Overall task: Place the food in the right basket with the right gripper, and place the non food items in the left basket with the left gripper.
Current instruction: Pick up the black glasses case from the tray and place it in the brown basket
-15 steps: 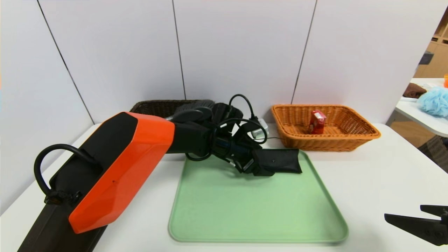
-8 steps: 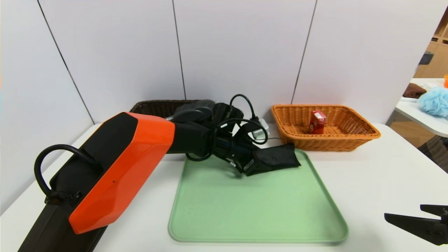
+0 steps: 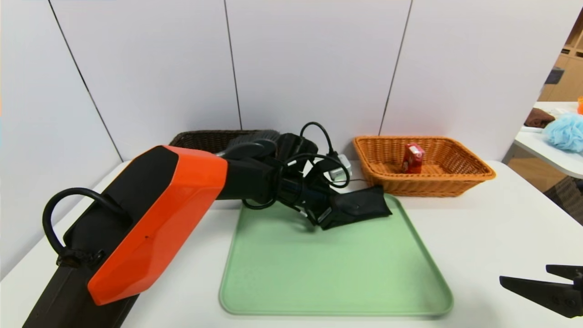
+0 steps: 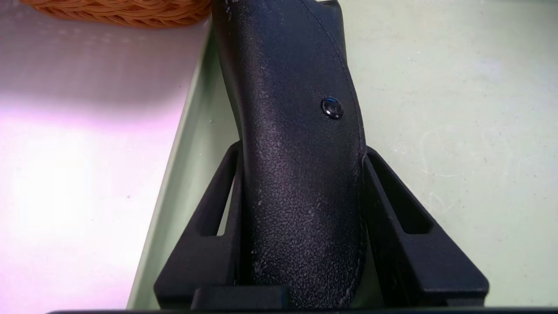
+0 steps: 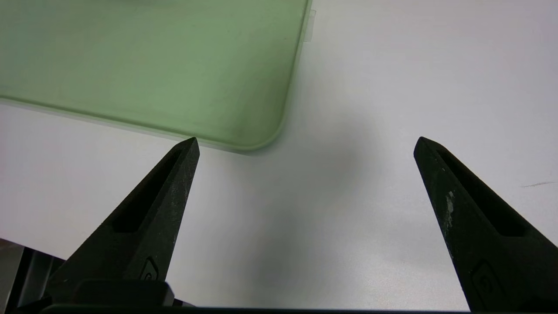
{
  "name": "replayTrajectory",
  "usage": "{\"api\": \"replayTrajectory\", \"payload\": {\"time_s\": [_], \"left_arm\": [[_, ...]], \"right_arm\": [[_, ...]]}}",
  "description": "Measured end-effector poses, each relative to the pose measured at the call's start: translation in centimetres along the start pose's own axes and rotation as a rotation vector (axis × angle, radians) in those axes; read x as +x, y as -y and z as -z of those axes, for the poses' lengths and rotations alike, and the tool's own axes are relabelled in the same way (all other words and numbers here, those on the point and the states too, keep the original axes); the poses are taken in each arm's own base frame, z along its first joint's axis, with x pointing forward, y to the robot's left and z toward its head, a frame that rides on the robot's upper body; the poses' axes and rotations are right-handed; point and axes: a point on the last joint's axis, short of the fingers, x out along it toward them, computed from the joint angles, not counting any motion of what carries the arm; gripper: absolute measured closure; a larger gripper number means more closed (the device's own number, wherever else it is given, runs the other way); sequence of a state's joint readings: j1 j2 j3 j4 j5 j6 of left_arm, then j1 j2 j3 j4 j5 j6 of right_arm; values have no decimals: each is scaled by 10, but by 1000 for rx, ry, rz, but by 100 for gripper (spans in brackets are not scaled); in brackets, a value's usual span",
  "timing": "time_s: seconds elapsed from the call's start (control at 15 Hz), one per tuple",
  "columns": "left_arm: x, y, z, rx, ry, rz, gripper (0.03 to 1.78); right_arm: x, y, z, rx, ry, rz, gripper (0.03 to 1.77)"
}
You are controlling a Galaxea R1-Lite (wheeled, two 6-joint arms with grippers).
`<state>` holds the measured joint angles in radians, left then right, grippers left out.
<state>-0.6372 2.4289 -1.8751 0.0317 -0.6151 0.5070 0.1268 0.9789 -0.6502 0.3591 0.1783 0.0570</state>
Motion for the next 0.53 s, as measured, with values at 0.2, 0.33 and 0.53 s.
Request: {"api": "replayTrajectory", "payload": {"time_s": [0.2,0.33,0.53], "left_arm": [[-6,-1,-2,1,0,-5,103],[-11,-1,-2,-2,-2,-10,105],[-21,-2,-4,-7,-4,-20,110]], "right_arm": [[0,0,0,0,1,0,10],[0,0,-1,0,4,0,10],[0,0,-1,-1,3,-2,10]]}}
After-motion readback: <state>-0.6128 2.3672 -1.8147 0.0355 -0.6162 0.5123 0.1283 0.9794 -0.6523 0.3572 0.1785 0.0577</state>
